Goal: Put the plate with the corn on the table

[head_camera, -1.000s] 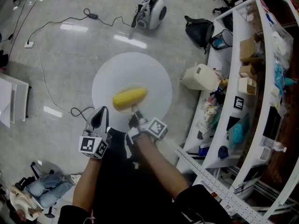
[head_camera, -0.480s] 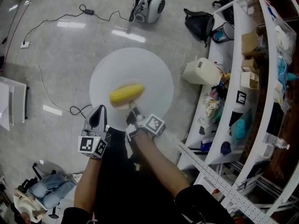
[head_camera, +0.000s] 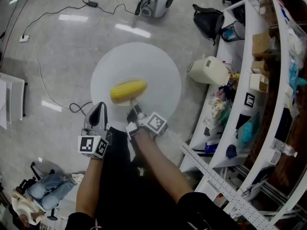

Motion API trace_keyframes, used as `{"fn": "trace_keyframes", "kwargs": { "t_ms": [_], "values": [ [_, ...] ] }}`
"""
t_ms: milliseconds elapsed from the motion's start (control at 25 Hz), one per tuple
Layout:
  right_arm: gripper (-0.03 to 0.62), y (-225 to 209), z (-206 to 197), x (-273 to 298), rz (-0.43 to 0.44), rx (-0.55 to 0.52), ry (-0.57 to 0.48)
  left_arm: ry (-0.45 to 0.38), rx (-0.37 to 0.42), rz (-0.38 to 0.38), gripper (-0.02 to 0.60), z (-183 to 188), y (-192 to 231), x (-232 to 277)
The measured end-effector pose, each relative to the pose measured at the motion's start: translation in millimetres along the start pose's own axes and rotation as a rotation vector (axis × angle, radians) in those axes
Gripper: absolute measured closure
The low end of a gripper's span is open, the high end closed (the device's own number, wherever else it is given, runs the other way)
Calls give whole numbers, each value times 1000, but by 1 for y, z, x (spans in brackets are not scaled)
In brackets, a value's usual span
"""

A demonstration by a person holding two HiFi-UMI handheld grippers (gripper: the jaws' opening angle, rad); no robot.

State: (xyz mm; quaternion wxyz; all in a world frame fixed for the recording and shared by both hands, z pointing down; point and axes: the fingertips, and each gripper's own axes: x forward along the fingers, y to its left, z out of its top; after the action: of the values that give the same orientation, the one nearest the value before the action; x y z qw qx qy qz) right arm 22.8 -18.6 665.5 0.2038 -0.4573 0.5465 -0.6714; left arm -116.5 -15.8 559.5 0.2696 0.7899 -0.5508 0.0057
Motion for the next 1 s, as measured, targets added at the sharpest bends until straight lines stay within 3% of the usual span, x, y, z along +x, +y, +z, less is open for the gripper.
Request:
{"fn": "trace_keyframes", "kwargs": {
  "t_ms": [320, 520, 1000],
  "values": [
    [569, -2, -8, 12, 33, 32, 10, 3, -18, 9, 578, -12, 2, 7],
    [569, -23, -5, 11, -17, 26, -5, 7, -25, 14, 578, -18, 4, 11],
    [569, -34, -1, 24, -22, 58, -14, 20, -33, 22, 578, -29, 17, 25]
  ]
}}
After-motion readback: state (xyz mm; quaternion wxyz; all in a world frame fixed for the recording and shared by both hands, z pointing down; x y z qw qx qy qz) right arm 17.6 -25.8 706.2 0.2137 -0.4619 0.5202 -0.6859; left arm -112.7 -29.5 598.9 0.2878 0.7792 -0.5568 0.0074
